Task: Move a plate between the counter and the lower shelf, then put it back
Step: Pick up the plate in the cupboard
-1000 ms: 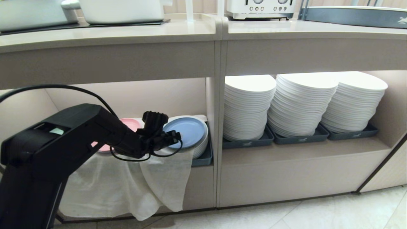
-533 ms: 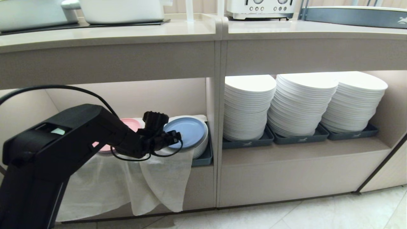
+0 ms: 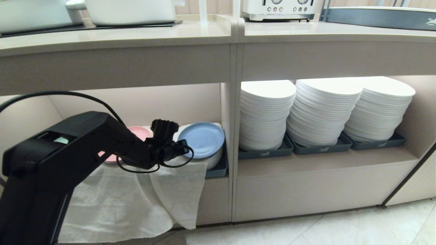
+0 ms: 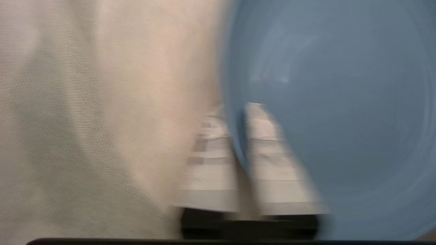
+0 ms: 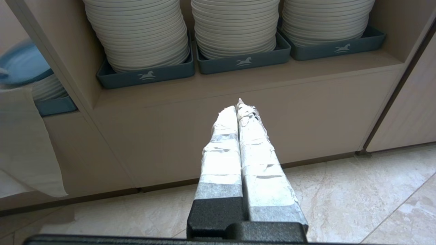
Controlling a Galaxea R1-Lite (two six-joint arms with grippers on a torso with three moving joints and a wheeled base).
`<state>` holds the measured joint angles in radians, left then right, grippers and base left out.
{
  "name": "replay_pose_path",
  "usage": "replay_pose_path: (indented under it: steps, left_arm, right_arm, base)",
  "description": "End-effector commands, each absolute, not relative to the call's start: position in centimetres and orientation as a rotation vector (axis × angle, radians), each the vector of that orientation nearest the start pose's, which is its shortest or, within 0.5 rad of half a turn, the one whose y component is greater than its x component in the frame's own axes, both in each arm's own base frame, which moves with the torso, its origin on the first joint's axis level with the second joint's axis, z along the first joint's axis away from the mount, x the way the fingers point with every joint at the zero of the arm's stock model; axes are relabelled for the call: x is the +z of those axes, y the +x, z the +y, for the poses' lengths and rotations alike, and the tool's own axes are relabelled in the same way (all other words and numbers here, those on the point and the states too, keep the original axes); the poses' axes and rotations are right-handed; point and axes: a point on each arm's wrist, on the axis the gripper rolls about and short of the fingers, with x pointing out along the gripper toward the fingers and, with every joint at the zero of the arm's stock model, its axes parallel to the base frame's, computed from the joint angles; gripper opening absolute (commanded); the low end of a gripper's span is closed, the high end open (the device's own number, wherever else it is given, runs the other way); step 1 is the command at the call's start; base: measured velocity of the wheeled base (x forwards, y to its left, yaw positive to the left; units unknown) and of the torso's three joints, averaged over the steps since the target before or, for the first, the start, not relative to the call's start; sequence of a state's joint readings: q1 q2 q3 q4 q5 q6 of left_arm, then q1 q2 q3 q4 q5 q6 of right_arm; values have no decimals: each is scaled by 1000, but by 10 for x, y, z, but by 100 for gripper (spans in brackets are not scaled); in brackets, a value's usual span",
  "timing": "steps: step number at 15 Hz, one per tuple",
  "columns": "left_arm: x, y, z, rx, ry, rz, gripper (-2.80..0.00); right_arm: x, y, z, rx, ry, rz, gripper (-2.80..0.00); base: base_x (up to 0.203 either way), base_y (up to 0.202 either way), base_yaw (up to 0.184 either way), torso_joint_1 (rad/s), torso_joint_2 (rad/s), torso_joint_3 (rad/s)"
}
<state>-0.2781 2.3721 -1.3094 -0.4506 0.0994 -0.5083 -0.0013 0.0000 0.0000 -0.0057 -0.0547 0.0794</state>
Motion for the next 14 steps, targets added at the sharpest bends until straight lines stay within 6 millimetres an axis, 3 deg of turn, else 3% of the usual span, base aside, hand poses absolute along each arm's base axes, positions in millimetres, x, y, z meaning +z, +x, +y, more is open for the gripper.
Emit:
replay_pose_path:
  steps: [1, 8, 14]
  left_arm:
    - [35, 433, -121, -16, -378, 628, -280]
    - [35, 432, -117, 13, -372, 629, -280]
    - [41, 413, -109, 29, -369, 659, -280]
  right_arm:
    - [76, -23, -1, -56, 80, -8, -280]
    - [76, -23, -1, -55, 80, -8, -280]
    - [76, -23, -1, -56, 80, -8, -280]
  base:
    - [0, 0, 0, 0, 0, 0]
    - [0, 0, 0, 0, 0, 0]
    - [0, 0, 0, 0, 0, 0]
